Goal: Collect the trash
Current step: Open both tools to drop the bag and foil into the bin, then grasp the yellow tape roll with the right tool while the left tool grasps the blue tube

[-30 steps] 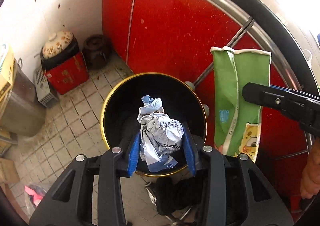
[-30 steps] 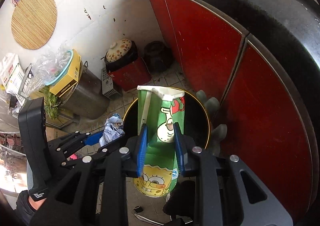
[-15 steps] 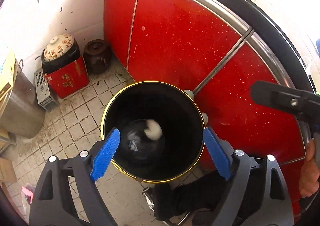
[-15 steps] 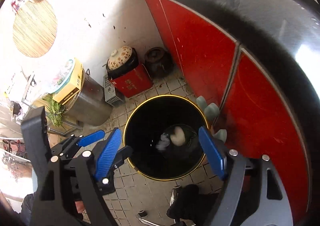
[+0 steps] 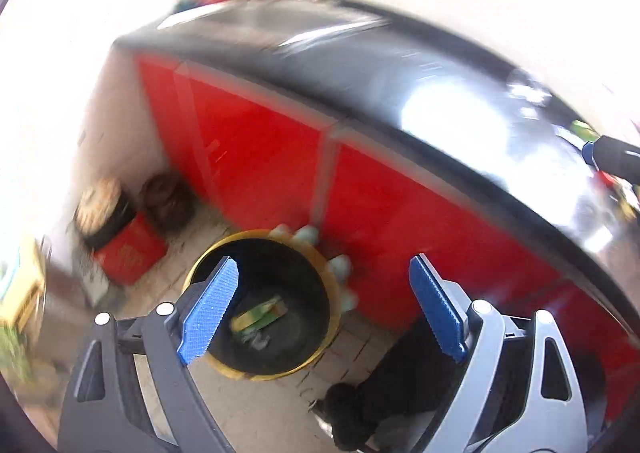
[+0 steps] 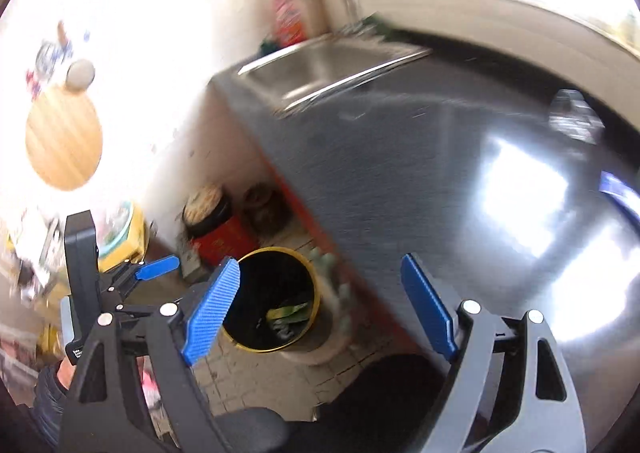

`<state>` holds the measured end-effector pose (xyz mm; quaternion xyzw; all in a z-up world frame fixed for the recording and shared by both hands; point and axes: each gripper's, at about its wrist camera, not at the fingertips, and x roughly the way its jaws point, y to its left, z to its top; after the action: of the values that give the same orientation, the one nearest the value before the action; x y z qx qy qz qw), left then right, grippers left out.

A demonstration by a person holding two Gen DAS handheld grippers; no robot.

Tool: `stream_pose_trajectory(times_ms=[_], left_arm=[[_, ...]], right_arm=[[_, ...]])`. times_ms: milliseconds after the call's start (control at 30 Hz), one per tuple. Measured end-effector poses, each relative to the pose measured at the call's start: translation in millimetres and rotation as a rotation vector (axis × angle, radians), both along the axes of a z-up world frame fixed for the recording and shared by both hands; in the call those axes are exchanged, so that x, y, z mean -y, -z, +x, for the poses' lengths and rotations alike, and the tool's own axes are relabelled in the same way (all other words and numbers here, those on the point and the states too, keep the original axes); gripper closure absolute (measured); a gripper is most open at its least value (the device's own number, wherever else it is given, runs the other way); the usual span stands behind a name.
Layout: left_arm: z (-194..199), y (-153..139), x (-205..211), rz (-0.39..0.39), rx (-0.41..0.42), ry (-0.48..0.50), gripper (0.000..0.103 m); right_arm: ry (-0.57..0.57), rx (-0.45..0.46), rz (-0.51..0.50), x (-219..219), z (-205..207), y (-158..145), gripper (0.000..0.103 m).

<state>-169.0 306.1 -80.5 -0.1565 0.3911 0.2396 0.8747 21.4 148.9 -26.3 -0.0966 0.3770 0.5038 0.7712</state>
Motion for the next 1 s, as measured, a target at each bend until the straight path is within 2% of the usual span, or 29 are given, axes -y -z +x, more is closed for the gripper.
stream_pose_trajectory(times_ms=[133, 267, 367, 433, 500, 600, 700, 867, 1000], left_arm=[[54, -45, 62, 0.053, 0.067, 0.170, 0.018], [107, -82, 135, 0.063, 0.147, 0.370, 0.011], [141, -95, 195, 0.079, 0.170, 0.509, 0.008], [161, -99, 227, 0.100, 0.163, 0.564, 0.008], [172, -98, 251, 0.088, 0.151, 0.604, 0.008], [183, -96, 270, 0.068, 0.132, 0.644, 0.008], [197, -94, 278, 0.092, 0.114, 0.661, 0.008], [219, -90, 271, 0.108, 0.084, 0.671, 0.008], [250, -79, 266, 0.116, 0.054, 0.744, 0.008]], right_arm=[[0.225, 0.081, 0.026, 112, 32, -34, 0.022], [0.453, 0.090, 0.028, 223, 60, -50, 0.021], [0.605, 0.094, 0.025, 294, 70, -54, 0.021], [0.681, 0.103, 0.031, 330, 71, -55, 0.021], [0.729, 0.109, 0.033, 357, 71, -54, 0.021], [0.771, 0.117, 0.028, 381, 76, -55, 0.021], [0.782, 0.119, 0.019, 387, 75, -50, 0.021], [0.760, 0.098, 0.008, 382, 88, -43, 0.021], [0.738, 0.075, -0.013, 374, 107, -32, 0.021]])
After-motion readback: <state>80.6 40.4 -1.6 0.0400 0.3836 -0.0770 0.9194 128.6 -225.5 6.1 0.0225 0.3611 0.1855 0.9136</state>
